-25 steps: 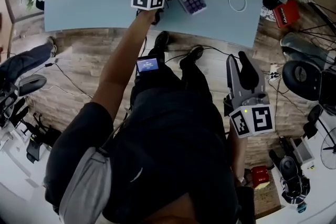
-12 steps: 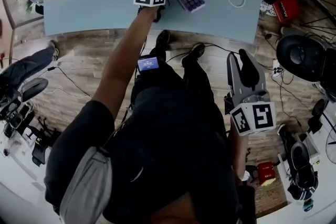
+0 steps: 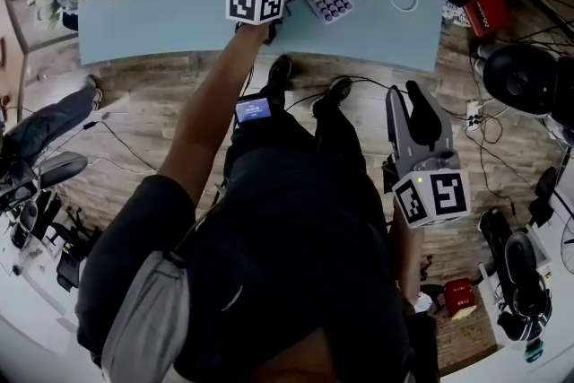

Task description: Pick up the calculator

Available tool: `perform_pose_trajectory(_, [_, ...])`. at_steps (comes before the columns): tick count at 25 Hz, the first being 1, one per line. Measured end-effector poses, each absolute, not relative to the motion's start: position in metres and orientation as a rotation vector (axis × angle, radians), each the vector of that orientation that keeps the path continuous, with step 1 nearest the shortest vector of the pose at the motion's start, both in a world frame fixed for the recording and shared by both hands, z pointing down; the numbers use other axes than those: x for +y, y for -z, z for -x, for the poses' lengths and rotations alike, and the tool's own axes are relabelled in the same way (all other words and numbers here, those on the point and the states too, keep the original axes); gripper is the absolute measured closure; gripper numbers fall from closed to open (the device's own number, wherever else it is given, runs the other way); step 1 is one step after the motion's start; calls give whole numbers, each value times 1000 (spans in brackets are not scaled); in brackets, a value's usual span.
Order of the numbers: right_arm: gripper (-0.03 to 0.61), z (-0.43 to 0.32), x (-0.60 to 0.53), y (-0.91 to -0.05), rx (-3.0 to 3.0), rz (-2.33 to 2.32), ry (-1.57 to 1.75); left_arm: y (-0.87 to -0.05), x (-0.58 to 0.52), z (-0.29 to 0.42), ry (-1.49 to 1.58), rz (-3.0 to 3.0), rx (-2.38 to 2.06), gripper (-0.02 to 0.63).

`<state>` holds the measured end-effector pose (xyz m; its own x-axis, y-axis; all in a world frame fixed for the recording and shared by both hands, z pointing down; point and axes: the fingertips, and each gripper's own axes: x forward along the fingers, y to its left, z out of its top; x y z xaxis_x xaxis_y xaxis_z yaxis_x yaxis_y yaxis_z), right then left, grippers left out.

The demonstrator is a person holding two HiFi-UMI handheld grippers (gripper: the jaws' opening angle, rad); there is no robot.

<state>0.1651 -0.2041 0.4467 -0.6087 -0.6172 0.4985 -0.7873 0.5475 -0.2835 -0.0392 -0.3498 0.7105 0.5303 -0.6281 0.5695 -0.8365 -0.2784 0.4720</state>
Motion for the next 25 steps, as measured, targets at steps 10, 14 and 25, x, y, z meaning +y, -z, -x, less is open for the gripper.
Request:
perform_pose_trajectory(10, [480, -156, -197, -435, -2465, -1168, -654, -655, -347, 45, -327, -2147, -1248, 468])
perform_pose_trajectory(14, [480, -151, -194, -422, -2487, -1184, -620, -629, -341, 52, -308, -2184, -1253, 468])
perform_pose_trajectory(25, [480, -143, -196, -379, -2566, -1250, -463, -566, -328, 82, -277, -2272, -1273, 468])
